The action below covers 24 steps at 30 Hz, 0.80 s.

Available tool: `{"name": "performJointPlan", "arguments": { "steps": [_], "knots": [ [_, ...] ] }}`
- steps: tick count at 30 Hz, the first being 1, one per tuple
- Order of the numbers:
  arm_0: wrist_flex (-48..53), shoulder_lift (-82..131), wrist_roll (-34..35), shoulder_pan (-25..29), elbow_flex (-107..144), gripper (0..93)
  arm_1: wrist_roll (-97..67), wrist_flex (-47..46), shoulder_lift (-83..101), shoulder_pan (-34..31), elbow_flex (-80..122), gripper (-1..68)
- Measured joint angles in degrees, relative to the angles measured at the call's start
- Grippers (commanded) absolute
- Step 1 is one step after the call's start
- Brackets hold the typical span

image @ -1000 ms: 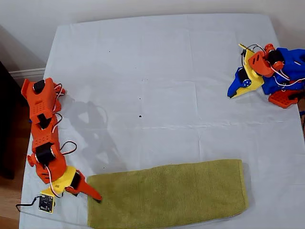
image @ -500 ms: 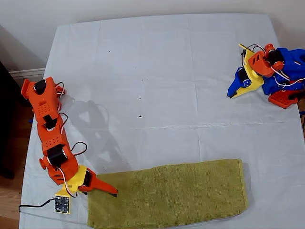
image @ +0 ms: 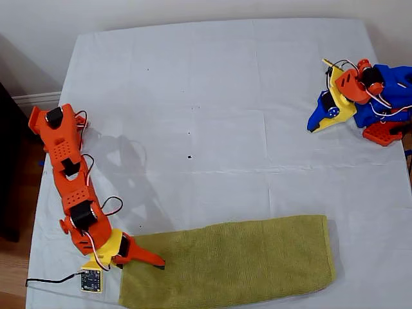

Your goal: Fold the towel.

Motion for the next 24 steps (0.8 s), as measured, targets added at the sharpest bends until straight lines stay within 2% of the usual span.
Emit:
{"name": "performJointPlan", "arguments": {
  "steps": [15,24],
  "knots": [
    [3.78,-0.09,-3.78,4.48,0.0,74.7,0.0,0.0,0.0,0.0,0.0,0.1],
    [2.81,-0.09,-2.72,1.76,0.0,70.9,0.0,0.0,0.0,0.0,0.0,0.1]
  ]
}}
